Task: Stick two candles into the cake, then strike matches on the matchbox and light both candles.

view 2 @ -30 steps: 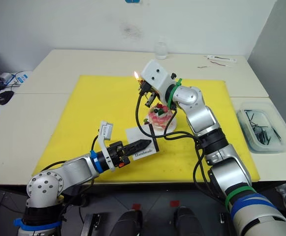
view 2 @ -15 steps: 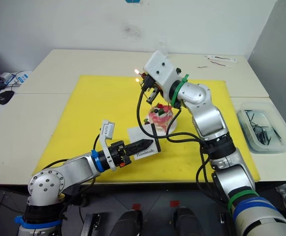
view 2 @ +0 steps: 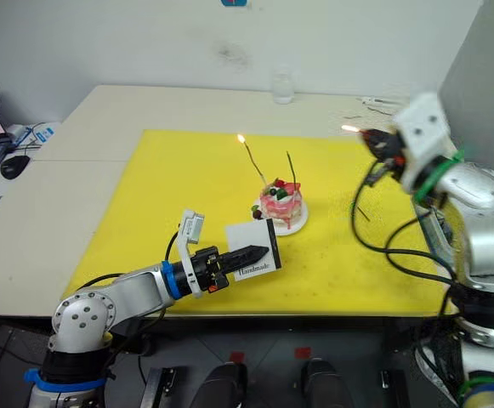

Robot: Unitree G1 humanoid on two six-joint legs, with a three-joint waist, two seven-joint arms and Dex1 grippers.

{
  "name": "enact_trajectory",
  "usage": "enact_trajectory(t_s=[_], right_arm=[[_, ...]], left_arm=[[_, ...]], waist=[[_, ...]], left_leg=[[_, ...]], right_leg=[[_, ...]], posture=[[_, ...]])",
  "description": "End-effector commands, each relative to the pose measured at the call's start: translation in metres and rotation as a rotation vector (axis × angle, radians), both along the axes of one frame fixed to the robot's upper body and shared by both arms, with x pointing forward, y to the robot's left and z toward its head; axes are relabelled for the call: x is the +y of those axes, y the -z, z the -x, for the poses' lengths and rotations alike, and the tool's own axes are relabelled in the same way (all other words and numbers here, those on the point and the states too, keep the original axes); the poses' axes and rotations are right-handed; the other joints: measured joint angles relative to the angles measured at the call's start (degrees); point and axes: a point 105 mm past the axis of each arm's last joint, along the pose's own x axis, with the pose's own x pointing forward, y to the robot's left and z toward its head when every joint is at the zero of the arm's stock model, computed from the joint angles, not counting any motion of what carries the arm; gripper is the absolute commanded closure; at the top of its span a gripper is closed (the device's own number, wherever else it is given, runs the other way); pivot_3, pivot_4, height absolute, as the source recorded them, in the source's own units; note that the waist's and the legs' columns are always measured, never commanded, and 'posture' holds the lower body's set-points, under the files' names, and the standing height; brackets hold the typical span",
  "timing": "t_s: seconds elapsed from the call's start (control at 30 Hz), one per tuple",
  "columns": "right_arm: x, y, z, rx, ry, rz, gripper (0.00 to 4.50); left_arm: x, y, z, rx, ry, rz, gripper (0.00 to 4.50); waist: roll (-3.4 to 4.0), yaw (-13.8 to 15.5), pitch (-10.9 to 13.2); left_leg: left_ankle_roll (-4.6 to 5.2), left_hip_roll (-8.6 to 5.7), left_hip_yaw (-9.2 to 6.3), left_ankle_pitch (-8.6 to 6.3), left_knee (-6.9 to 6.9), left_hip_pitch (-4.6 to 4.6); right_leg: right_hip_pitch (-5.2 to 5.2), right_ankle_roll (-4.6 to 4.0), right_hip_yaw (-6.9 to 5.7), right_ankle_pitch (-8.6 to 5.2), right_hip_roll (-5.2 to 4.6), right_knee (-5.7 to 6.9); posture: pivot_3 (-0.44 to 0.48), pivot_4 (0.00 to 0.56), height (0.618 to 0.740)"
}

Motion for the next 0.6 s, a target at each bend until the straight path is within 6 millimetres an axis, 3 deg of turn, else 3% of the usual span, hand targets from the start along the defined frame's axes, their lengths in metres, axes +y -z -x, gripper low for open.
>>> enact_trajectory(t_s=[0.03, 0.1, 0.23, 0.43, 0.53, 0.6], right_arm=[[-0.062, 0.006, 0.002, -0.005, 0.298, -0.048, 4.47], [-0.078, 0.013, 0.004, 0.015, 0.367, -0.053, 4.47], [-0.089, 0.025, 0.006, 0.072, 0.444, 0.034, 4.47], [-0.092, 0.047, 0.009, 0.142, 0.507, 0.019, 4.47], [-0.092, 0.046, 0.009, 0.130, 0.524, -0.008, 3.87], [-0.092, 0.044, 0.008, 0.120, 0.529, -0.013, 3.19]], left_arm=[[-0.008, -0.007, 0.001, -0.038, 0.041, 0.016, 4.50], [-0.009, -0.008, 0.000, -0.041, 0.048, 0.018, 4.50], [-0.010, -0.008, -0.001, -0.047, 0.054, 0.015, 4.50], [-0.010, -0.007, 0.002, -0.049, 0.054, 0.018, 4.50], [-0.008, -0.006, 0.003, -0.046, 0.043, 0.020, 4.50], [-0.008, -0.006, 0.003, -0.047, 0.040, 0.023, 4.50]], waist=[[0.02, -0.37, 0.00], [0.03, -0.48, 0.00], [0.11, -0.60, 0.01], [0.11, -0.49, 0.01], [0.11, -0.48, 0.01], [0.11, -0.43, 0.01]], left_leg=[[0.00, 0.00, 0.04, 0.00, -0.01, -0.01], [0.01, 0.02, 0.04, 0.00, -0.03, -0.01], [0.01, 0.09, 0.03, 0.00, -0.05, 0.00], [0.01, 0.07, -0.03, 0.00, -0.01, -0.01], [0.01, 0.06, 0.01, 0.00, -0.01, -0.02], [0.01, 0.07, -0.02, 0.00, -0.01, -0.02]], right_leg=[[-0.05, 0.00, 0.05, 0.00, 0.00, 0.03], [-0.08, 0.00, 0.06, 0.00, 0.03, 0.07], [-0.12, 0.00, 0.10, 0.00, 0.18, 0.10], [-0.05, 0.01, 0.11, 0.00, 0.19, 0.07], [-0.07, 0.03, 0.17, 0.01, 0.19, 0.07], [-0.06, 0.03, 0.13, 0.01, 0.20, 0.07]], posture=[[0.000, 0.150, 0.740], [0.000, 0.150, 0.740], [0.000, 0.150, 0.740], [0.000, 0.150, 0.740], [0.000, 0.150, 0.740], [0.000, 0.150, 0.740]])
